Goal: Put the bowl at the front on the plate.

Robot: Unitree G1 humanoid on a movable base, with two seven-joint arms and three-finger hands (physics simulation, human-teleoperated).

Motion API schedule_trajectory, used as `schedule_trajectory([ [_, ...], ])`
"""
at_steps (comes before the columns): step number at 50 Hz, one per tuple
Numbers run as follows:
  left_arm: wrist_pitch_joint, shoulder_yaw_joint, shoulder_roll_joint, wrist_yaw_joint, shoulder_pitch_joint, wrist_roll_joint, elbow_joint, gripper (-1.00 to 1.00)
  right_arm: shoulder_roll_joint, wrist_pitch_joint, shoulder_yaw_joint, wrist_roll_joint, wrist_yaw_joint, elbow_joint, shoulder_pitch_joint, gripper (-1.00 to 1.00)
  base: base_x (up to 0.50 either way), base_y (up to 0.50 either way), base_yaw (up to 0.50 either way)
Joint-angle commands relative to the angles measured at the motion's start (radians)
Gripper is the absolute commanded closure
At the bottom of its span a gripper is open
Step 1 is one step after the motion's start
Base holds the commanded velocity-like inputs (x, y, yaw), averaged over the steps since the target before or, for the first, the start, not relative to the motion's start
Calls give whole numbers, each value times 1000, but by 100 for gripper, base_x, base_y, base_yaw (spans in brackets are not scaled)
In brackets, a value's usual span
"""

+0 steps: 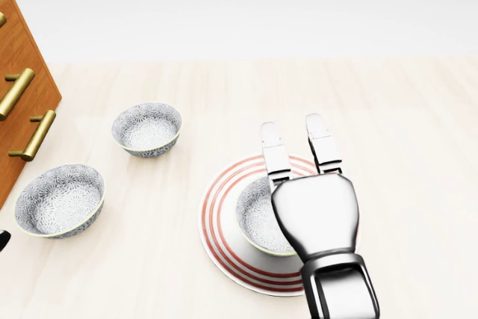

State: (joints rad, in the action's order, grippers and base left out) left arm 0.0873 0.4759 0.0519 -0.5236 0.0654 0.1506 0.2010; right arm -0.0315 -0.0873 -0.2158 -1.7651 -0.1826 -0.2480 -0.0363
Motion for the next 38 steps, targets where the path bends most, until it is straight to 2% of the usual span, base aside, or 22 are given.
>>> schedule_trajectory([
  [1,0,-2,3,0,-4,-4,-9,-100,-22,0,21,-108,-176,-153,-63,-100,0,0,0],
  [12,0,-1,3,0,-3,-8,0,-100,-39,0,49,-206,-378,-302,-183,-100,0,0,0],
  [20,0,-1,4,0,-5,-15,-3,-100,41,0,37,-207,-516,-347,-299,-100,0,0,0],
  [26,0,-2,2,0,0,-22,1,-100,101,0,42,-207,-516,-384,-425,-100,0,0,0],
  [32,0,-4,3,0,-2,-32,-12,-100,116,0,38,-207,-516,-388,-520,-100,0,0,0],
  [38,0,-11,1,0,0,-51,-25,-100,29,0,25,-207,-516,-395,-569,-100,0,0,0],
])
